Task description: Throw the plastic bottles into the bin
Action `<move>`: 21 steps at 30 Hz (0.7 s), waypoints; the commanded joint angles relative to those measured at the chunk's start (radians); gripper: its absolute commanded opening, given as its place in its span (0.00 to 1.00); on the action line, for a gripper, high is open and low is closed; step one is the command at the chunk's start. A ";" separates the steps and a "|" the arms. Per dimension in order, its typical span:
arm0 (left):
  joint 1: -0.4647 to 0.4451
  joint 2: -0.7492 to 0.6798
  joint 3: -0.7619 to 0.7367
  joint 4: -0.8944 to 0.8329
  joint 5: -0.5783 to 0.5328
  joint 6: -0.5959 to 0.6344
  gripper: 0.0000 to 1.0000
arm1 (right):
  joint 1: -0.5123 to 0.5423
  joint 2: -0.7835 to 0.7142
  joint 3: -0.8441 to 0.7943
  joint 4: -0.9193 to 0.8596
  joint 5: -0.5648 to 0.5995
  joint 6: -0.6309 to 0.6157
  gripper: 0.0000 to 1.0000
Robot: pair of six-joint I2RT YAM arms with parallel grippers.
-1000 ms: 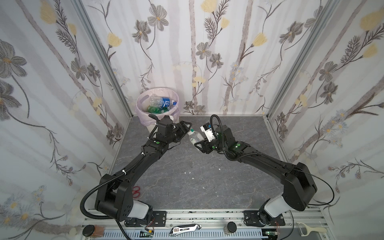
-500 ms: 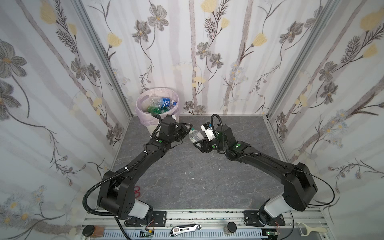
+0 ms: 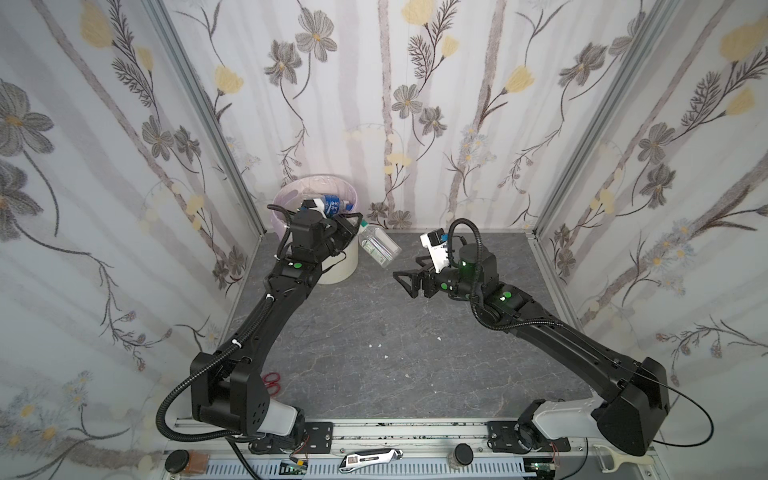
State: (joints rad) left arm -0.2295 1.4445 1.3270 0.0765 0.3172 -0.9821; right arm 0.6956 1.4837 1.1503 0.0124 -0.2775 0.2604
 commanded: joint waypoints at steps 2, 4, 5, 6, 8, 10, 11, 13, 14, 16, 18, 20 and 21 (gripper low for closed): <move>0.093 -0.017 0.067 0.031 0.022 0.008 0.35 | -0.001 -0.041 -0.012 0.056 0.053 -0.006 1.00; 0.146 -0.016 0.096 0.030 0.030 0.001 0.35 | -0.001 -0.044 -0.006 0.060 0.056 -0.006 1.00; 0.172 -0.012 0.117 0.030 0.033 0.000 0.35 | 0.000 -0.041 -0.001 0.057 0.055 -0.006 1.00; 0.199 -0.009 0.136 0.029 0.034 -0.002 0.35 | -0.001 -0.037 0.003 0.056 0.053 -0.006 1.00; 0.248 -0.001 0.184 0.031 0.034 -0.011 0.36 | -0.001 -0.028 0.008 0.057 0.048 -0.001 1.00; 0.294 0.014 0.240 0.031 0.034 -0.025 0.36 | 0.000 -0.024 0.009 0.058 0.041 0.003 1.00; 0.318 0.023 0.274 0.031 0.034 -0.035 0.36 | -0.001 -0.022 0.008 0.059 0.038 0.006 1.00; 0.351 0.041 0.334 0.031 0.027 -0.051 0.37 | -0.001 -0.019 0.005 0.060 0.037 0.010 1.00; 0.362 0.051 0.362 0.031 0.016 -0.056 0.37 | -0.001 -0.018 0.004 0.061 0.036 0.012 1.00; 0.365 0.075 0.404 0.031 -0.014 -0.050 0.37 | -0.001 -0.016 -0.001 0.064 0.036 0.016 1.00; 0.364 0.113 0.419 0.032 -0.048 -0.056 0.37 | -0.001 -0.014 -0.007 0.073 0.036 0.020 1.00; 0.363 0.150 0.413 0.032 -0.074 -0.059 0.38 | -0.001 -0.008 -0.010 0.075 0.034 0.025 1.00; 0.362 0.170 0.404 0.033 -0.086 -0.062 0.40 | 0.000 -0.006 -0.012 0.077 0.031 0.026 1.00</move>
State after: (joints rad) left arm 0.1326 1.5753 1.7386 0.1074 0.2886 -1.0252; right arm 0.6945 1.4693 1.1439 0.0486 -0.2379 0.2806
